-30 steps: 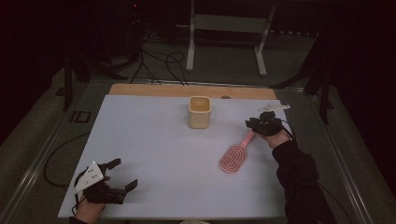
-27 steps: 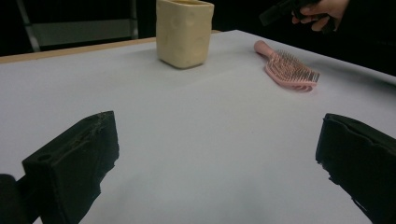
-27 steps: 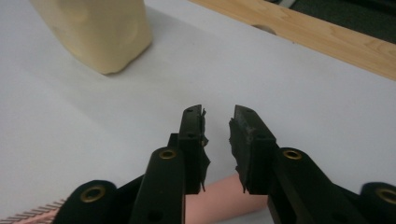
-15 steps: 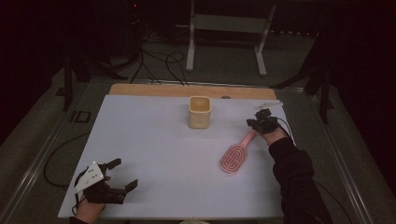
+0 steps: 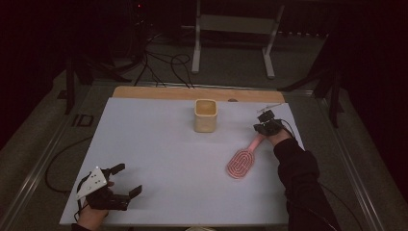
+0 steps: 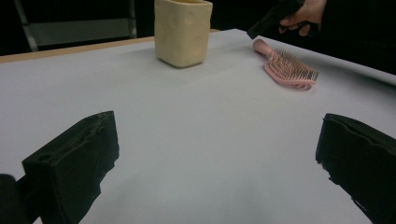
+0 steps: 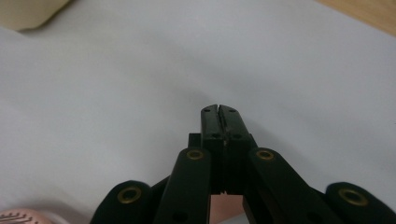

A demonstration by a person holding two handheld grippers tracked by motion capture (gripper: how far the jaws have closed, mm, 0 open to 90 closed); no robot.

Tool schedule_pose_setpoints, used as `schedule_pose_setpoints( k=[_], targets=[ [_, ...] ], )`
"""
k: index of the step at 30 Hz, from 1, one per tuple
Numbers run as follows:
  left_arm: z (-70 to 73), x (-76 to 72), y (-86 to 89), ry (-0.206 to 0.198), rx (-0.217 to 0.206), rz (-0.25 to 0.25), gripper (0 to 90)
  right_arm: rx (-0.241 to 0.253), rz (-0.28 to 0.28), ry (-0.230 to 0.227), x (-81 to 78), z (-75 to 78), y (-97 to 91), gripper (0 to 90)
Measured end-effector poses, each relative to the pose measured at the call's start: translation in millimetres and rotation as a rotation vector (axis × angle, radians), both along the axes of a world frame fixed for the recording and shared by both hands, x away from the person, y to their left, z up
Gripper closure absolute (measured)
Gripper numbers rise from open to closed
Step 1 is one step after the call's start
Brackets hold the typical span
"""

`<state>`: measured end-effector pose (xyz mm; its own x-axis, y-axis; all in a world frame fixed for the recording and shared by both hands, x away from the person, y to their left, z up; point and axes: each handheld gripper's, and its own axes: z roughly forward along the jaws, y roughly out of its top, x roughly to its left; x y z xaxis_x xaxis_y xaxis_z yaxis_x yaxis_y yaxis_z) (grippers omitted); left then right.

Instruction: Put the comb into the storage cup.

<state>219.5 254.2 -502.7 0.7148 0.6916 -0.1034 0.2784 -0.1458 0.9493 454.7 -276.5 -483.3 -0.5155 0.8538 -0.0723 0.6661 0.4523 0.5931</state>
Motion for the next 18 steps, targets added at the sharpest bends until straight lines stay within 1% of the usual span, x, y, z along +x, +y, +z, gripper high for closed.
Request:
schedule_pose_setpoints(
  k=[4, 5, 7, 10, 13, 14, 18],
  targets=[
    [0.1, 0.1, -0.3, -0.001, 0.001, -0.004, 0.1, 0.001, -0.003, 0.024, 3.0, -4.3, 1.0, 90.0],
    [0.1, -0.1, -0.4, -0.001, 0.002, -0.003, 0.1, -0.008, 0.0, 0.023, 3.4, -5.2, 1.3, 90.0],
    [-0.1, -0.4, -0.3, -0.001, 0.003, -0.002, 0.1, -0.004, -0.005, 0.031, 4.0, -6.8, 1.5, 90.0],
    [0.0, 0.2, 0.2, -0.001, -0.003, 0.003, 0.1, -0.011, -0.008, 0.042, 4.9, -8.8, 0.3, 90.0],
    [-0.1, -0.2, 0.0, 0.0, 0.002, 0.002, 0.1, -0.017, -0.024, 0.055, 5.7, -9.9, -1.9, 90.0],
    [0.1, -0.2, -0.1, -0.001, 0.001, 0.0, 0.1, -0.011, -0.024, 0.054, 5.5, -10.3, -2.5, 90.0],
    [-0.2, -0.2, -0.4, -0.001, 0.005, -0.001, 0.1, -0.013, -0.023, 0.059, 4.2, -9.8, -3.3, 90.0]
  ],
)
